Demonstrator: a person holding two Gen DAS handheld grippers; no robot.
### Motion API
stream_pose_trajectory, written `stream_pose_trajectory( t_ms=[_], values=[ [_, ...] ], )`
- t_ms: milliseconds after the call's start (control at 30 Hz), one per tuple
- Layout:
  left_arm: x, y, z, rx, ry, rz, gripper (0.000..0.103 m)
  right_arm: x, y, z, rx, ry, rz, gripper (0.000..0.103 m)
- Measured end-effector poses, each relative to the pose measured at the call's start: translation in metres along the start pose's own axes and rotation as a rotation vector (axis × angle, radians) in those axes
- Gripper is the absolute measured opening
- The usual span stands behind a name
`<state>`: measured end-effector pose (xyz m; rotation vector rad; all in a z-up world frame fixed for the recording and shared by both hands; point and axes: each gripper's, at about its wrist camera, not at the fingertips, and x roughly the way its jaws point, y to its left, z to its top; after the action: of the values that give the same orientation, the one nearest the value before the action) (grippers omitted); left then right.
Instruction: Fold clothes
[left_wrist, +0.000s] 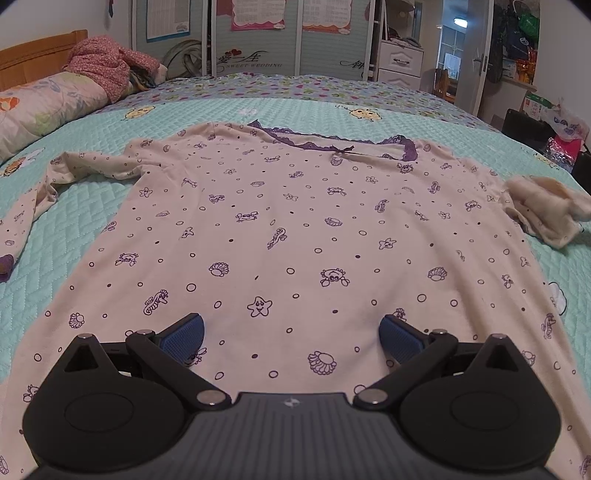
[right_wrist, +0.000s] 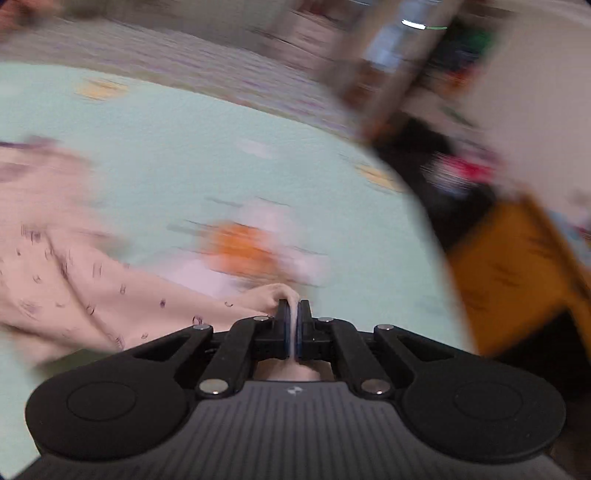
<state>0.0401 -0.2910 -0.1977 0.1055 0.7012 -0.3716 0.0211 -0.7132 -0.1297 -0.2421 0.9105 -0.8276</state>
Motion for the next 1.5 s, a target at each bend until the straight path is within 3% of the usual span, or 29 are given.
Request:
stream_pose_trajectory(
  t_ms=[67, 133, 200, 333, 467, 633, 733, 967, 1067, 1200, 1333, 1367, 1400, 1433, 1500],
  values=[
    [0.0, 0.0, 0.0, 0.002, 0.0, 0.002, 0.103, 0.029, -0.011, -0.01, -0.048, 0.058, -0.155, 0.004],
    [0.0, 0.0, 0.0, 0.003, 0.001, 0.003, 0.103, 0.05, -0.015, -0.019, -0.116, 0.128, -0.21, 0.021],
    [0.0, -0.001, 0.0, 0.002, 0.001, 0.003, 0.103, 0.054, -0.019, -0.021, -0.114, 0.167, -0.172, 0.046],
    [0.0, 0.0, 0.0, 0.0, 0.0, 0.002, 0.103, 0.032, -0.032, -0.008, -0.042, 0.123, -0.064, 0.07],
    [0.0, -0.001, 0.0, -0.003, -0.002, 0.001, 0.103, 0.024, -0.05, 0.016, 0.144, 0.053, 0.082, 0.071],
    [0.0, 0.0, 0.0, -0.004, -0.004, 0.0, 0.103, 0.03, -0.007, 0.033, 0.055, -0.018, 0.307, 0.071],
    [0.0, 0.0, -0.001, -0.004, -0.005, -0.001, 0.103, 0.037, 0.021, 0.045, 0.037, -0.041, 0.353, 0.071],
    [0.001, 0.0, -0.001, -0.006, -0.009, -0.002, 0.103, 0.038, 0.067, 0.071, -0.032, -0.075, 0.596, 0.071],
    [0.001, 0.0, -0.001, -0.006, -0.01, -0.002, 0.103, 0.046, 0.087, 0.073, -0.061, -0.054, 0.6, 0.07],
    [0.001, 0.0, -0.002, -0.005, -0.012, -0.002, 0.103, 0.055, 0.086, 0.077, 0.086, -0.061, 0.678, 0.07],
    [0.001, 0.001, -0.002, -0.006, -0.014, -0.003, 0.103, 0.063, 0.104, 0.081, 0.05, -0.025, 0.718, 0.07],
    [0.001, 0.001, -0.002, -0.007, -0.014, -0.003, 0.103, 0.063, 0.106, 0.081, 0.047, -0.022, 0.718, 0.062],
    [0.001, 0.001, -0.002, -0.008, -0.015, -0.004, 0.103, 0.062, 0.104, 0.083, 0.065, -0.021, 0.728, 0.019],
    [0.001, 0.001, -0.002, -0.008, -0.015, -0.005, 0.103, 0.061, 0.098, 0.086, 0.109, -0.022, 0.751, 0.003],
    [0.0, 0.002, -0.002, -0.009, -0.016, -0.006, 0.103, 0.053, 0.083, 0.092, 0.201, -0.097, 0.751, 0.0]
  ],
)
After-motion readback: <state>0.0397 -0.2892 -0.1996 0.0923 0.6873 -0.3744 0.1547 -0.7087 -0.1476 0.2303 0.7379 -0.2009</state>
